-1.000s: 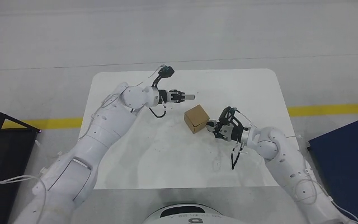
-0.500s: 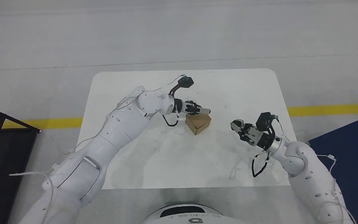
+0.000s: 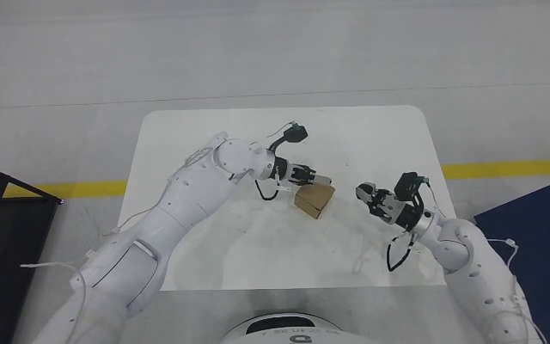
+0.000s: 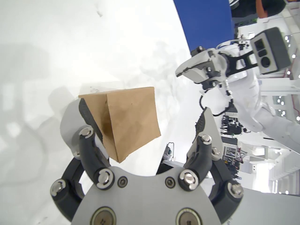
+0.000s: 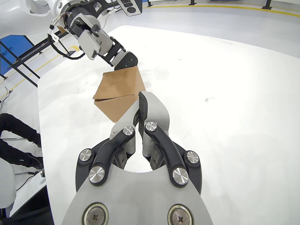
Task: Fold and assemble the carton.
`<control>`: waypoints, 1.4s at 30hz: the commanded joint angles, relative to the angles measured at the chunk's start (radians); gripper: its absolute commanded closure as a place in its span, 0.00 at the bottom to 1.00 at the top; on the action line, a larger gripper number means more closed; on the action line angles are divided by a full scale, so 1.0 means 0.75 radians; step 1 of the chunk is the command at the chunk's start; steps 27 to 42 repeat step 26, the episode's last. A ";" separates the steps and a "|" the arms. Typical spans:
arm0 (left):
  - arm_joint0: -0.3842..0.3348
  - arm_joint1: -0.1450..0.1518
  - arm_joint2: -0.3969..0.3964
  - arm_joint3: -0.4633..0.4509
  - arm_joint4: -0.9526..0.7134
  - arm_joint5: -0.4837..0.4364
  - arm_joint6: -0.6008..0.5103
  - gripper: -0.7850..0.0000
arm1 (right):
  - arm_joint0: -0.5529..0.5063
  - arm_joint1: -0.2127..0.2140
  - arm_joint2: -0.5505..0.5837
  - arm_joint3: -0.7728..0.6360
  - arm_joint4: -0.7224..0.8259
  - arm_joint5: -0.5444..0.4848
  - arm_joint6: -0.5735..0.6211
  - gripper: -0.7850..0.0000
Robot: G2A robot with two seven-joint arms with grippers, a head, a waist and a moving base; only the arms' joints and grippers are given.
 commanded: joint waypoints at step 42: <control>-0.088 0.039 -0.148 0.147 0.027 -0.027 0.100 0.00 | 0.109 -0.005 0.039 0.078 0.120 0.181 0.047 0.02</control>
